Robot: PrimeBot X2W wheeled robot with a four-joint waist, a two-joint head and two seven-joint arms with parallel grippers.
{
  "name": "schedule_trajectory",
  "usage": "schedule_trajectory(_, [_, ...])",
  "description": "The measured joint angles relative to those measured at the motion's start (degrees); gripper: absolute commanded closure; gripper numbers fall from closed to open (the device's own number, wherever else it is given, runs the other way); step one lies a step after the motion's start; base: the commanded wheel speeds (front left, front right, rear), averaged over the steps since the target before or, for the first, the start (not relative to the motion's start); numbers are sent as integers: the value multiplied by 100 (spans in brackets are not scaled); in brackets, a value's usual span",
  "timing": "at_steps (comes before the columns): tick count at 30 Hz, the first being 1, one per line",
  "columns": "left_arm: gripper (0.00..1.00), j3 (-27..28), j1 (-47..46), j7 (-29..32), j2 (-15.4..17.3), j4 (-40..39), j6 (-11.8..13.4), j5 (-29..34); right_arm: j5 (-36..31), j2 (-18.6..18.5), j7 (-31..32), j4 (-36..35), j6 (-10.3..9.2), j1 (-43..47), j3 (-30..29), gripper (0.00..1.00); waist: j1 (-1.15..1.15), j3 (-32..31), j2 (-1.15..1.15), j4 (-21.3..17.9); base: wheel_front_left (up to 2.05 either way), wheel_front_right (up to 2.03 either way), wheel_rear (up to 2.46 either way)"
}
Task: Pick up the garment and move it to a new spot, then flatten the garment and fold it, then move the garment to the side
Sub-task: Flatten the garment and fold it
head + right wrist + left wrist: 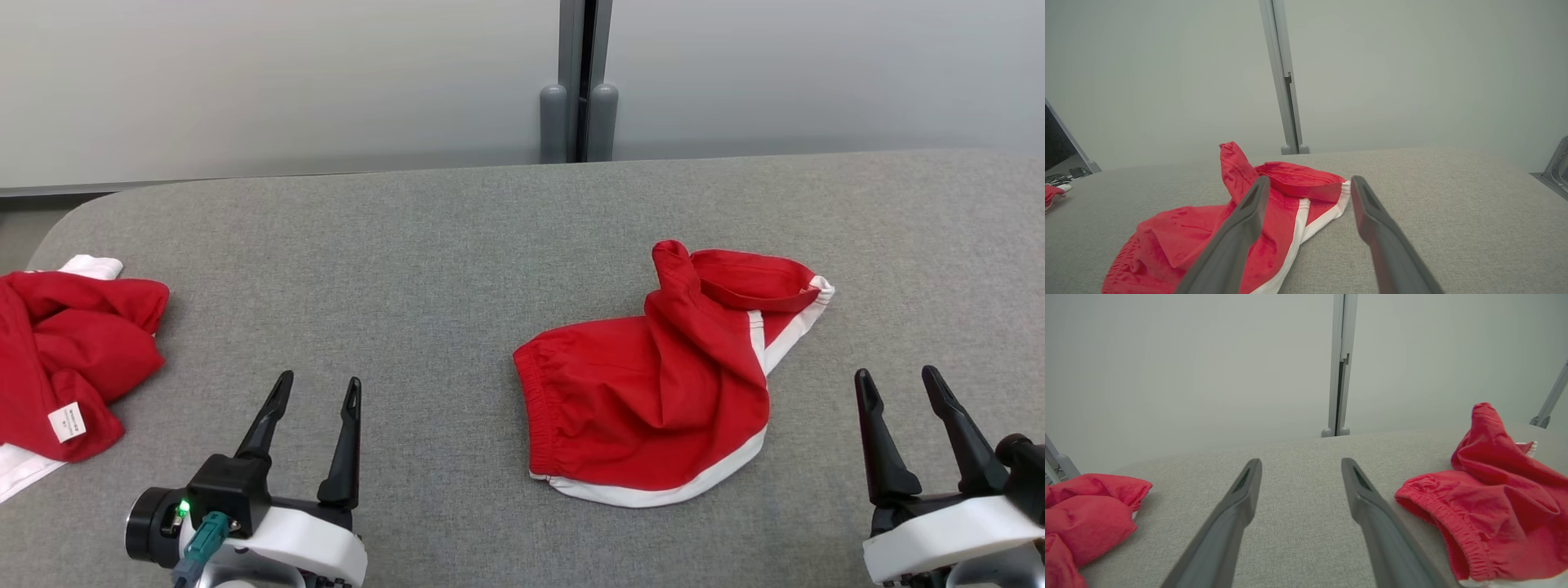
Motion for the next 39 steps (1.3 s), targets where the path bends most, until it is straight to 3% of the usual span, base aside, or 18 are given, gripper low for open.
schedule_trajectory(6, [0, -220, -26, 164, -44, -40, -164, -63, 10, 27, 16, 0, 1, 6, -3, 0, 0, 37, 0, 14, 0, 0, 0])
schedule_trajectory(15, [0, -1326, -636, 1085, -648, 494, -1048, -229, 13, 41, 74, -34, 0, -150, 151, 0, 0, 366, 0, -52, 0, 0, 0])
schedule_trajectory(22, [0, -1397, -899, 1271, -909, 1403, -1178, -603, 64, 43, 25, 68, 0, -257, 258, 0, 0, 569, 0, -306, 0, 0, 0])
schedule_trajectory(23, [6, -1379, -939, 1251, -937, 1490, -1207, -693, 69, 49, 13, 77, 0, -257, 252, 0, 0, 596, 0, -326, 0, 0, 0])
schedule_trajectory(24, [71, -1384, -967, 1224, -950, 1562, -1255, -773, 71, 52, 5, 90, 1, -257, 244, 0, 0, 621, 0, -340, 0, 0, 0])
schedule_trajectory(25, [100, -1382, -989, 1150, -961, 1603, -1307, -839, 74, 52, -5, 96, 0, -258, 234, 0, 0, 645, 0, -346, 0, 0, 0])
schedule_trajectory(32, [100, -1224, -1098, 533, -918, 1527, -1426, -1017, 78, 60, -36, 141, 0, -289, 134, 0, 0, 710, 0, -260, 0, 0, 0])
schedule_trajectory(39, [100, -927, -569, 372, -612, 968, -1127, -1166, 93, 46, -37, 146, 0, -296, 78, 0, 0, 702, 0, -26, 0, 0, 0])
